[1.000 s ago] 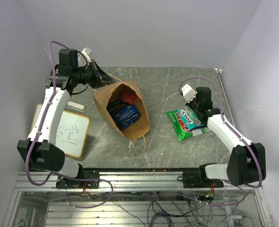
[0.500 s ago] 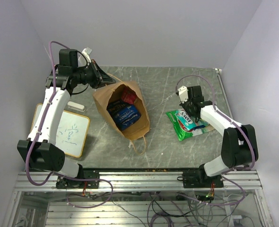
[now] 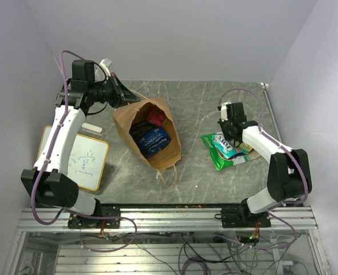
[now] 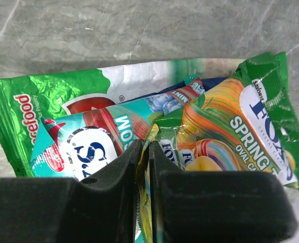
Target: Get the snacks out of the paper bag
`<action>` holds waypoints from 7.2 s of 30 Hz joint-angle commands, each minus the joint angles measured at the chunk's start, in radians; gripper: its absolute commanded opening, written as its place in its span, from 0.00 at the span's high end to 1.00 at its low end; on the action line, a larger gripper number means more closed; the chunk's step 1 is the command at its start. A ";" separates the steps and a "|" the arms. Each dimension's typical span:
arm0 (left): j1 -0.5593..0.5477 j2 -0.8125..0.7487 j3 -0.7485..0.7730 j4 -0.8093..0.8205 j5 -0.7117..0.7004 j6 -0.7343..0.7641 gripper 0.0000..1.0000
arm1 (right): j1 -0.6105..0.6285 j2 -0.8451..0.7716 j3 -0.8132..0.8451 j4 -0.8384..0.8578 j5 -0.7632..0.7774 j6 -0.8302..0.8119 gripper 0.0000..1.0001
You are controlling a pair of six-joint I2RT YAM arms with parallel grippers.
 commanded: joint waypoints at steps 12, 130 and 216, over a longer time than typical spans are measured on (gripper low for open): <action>0.010 -0.034 -0.013 0.012 0.019 0.013 0.93 | -0.016 -0.096 -0.017 0.029 0.130 0.362 1.00; -0.027 -0.062 -0.070 0.025 0.024 0.011 0.93 | 0.626 -0.139 -0.069 0.488 -0.652 -0.753 1.00; -0.042 -0.047 -0.074 0.038 0.022 0.002 0.93 | 0.323 -0.031 0.074 -0.215 0.177 -0.238 1.00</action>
